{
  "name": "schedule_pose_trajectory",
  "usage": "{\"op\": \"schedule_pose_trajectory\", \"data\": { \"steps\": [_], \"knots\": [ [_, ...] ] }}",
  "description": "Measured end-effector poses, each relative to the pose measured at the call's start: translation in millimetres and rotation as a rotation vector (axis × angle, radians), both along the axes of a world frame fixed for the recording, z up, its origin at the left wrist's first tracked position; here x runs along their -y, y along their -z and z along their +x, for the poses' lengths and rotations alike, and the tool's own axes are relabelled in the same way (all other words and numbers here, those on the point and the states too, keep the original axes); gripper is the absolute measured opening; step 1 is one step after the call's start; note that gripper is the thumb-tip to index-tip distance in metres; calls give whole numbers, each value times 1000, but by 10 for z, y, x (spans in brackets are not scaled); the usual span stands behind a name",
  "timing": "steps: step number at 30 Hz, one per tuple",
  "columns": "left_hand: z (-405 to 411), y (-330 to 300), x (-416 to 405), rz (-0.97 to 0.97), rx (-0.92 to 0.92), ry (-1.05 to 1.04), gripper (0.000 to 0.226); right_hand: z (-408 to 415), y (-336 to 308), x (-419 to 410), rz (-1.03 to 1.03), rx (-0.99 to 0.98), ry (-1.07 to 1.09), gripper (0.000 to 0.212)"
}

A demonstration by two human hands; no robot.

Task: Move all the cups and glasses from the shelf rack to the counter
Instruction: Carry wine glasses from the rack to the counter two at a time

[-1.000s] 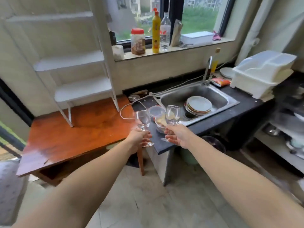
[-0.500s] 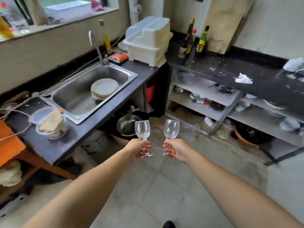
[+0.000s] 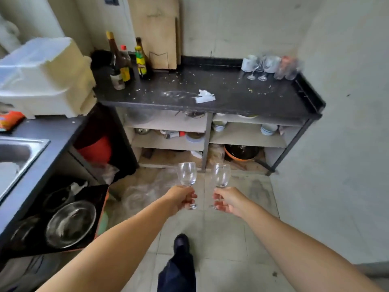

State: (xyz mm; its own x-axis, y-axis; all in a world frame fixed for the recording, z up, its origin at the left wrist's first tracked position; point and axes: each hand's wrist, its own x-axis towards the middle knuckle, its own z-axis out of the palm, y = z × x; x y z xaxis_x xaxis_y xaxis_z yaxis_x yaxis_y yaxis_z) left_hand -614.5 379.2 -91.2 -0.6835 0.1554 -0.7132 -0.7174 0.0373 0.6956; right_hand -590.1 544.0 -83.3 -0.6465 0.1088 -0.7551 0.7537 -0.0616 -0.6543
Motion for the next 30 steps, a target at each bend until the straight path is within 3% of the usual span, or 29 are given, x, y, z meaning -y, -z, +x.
{"op": "schedule_pose_trajectory", "data": {
  "steps": [15, 21, 30],
  "knots": [
    [-2523, -146, -1620, -48, -93, 392, 5, -1810, -282, -1440, -27, -91, 413, 9],
    [-3128, -45, -2460, -43, -79, 513, 11, -2351, -230, -2206, -13, -68, 444, 8],
    [-4147, -87, -3809, 17, -99, 462, 10, -3469, -231, -3653, 30, -92, 407, 5]
  ]
}}
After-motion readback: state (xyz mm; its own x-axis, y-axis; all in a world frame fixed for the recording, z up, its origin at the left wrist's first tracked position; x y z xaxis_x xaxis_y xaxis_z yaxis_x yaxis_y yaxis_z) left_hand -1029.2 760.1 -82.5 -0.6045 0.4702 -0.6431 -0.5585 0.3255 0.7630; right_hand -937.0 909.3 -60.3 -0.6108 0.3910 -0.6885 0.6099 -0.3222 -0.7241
